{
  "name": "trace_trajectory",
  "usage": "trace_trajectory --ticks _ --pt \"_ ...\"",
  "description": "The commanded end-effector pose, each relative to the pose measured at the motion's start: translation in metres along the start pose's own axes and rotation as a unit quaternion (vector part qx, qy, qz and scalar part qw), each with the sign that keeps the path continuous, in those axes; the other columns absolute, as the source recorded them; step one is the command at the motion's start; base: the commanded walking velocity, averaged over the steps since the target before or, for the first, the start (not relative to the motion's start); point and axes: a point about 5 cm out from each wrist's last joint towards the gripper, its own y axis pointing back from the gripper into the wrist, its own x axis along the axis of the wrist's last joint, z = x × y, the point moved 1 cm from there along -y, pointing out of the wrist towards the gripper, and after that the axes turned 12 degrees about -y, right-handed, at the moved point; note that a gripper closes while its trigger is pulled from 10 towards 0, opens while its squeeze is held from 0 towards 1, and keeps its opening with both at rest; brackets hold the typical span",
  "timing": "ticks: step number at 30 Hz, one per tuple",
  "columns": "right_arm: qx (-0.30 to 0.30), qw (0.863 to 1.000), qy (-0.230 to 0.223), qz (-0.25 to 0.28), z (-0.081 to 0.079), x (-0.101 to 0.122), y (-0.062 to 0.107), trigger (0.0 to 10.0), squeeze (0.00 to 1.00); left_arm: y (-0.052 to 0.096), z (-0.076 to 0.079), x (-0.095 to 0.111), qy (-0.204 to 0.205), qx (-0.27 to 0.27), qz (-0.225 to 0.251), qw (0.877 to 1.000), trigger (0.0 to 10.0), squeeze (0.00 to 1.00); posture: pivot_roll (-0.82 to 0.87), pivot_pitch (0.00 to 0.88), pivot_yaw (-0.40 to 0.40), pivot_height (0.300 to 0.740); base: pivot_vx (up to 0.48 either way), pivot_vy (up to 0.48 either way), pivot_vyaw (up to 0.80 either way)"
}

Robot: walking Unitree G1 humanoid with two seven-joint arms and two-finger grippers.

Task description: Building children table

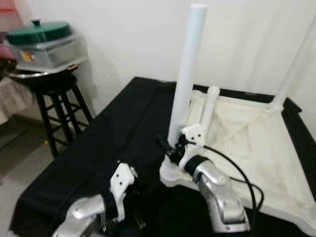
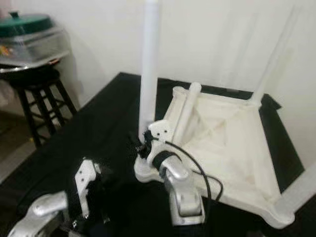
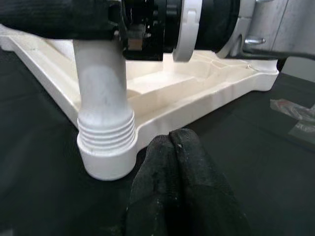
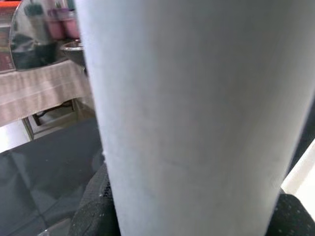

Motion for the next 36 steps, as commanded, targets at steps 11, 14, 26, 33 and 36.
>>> trace_trajectory --ticks 11,14,26,33,36 --pt "0.075 0.995 -0.038 -0.057 0.005 0.001 0.002 10.0 1.0 0.002 -0.01 0.008 -0.039 0.057 0.02 0.997 10.0 0.0 -0.07 0.0 -0.053 0.74 0.0 0.0 0.0" --pt "0.222 0.974 0.015 -0.047 -0.004 0.023 0.004 10.0 1.0 0.002 -0.011 0.009 -0.043 0.058 0.02 0.997 10.0 0.0 -0.07 0.0 -0.045 0.74 0.0 0.0 0.0" --pt "0.45 0.884 0.033 -0.124 0.018 0.054 -0.017 10.0 0.0 -0.004 -0.008 0.0 -0.036 0.067 0.022 0.997 10.0 0.0 -0.02 0.0 -0.056 0.74 0.0 0.0 0.0" --pt "0.492 0.858 0.008 -0.15 0.019 0.052 -0.025 0.0 0.0 -0.004 -0.01 -0.002 -0.012 0.069 0.03 0.997 10.0 0.0 -0.01 0.0 -0.055 0.74 0.0 0.0 0.0" --pt "0.498 0.854 0.005 -0.153 0.02 0.051 -0.027 0.0 0.0 -0.004 -0.011 -0.002 -0.006 0.073 0.032 0.997 10.0 0.0 -0.01 0.0 -0.055 0.74 0.0 0.0 0.0"
